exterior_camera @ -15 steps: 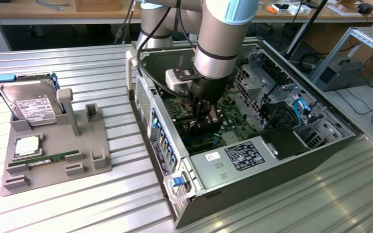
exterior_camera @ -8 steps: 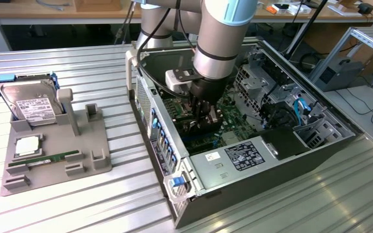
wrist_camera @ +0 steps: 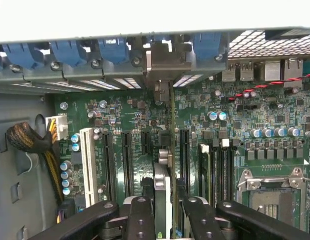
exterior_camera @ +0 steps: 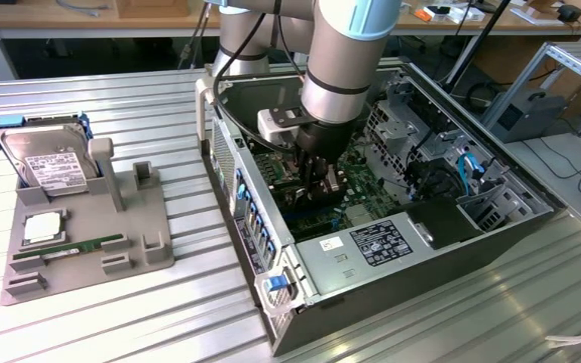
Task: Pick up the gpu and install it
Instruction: 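Insert the gpu into the slot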
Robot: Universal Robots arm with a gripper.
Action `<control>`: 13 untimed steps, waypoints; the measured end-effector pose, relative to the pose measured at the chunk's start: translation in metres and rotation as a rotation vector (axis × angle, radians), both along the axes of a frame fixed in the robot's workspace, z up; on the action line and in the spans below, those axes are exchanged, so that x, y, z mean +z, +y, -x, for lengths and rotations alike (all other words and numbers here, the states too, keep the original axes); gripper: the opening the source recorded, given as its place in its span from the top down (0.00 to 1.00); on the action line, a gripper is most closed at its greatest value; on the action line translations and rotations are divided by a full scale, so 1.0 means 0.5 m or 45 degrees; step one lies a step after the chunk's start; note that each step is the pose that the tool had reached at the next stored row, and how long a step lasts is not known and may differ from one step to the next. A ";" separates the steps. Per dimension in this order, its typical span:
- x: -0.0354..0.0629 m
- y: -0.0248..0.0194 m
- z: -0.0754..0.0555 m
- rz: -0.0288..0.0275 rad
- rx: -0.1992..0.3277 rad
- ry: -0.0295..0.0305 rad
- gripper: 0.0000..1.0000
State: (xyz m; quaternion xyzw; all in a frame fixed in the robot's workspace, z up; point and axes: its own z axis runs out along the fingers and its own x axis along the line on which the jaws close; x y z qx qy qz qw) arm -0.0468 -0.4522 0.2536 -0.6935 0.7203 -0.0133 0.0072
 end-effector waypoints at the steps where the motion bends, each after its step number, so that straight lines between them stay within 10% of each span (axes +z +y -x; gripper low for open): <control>1: 0.000 0.0000 0.000 0.0000 0.000 0.0000 0.73; 13: 0.008 0.0005 0.000 0.0179 0.000 -0.0001 0.73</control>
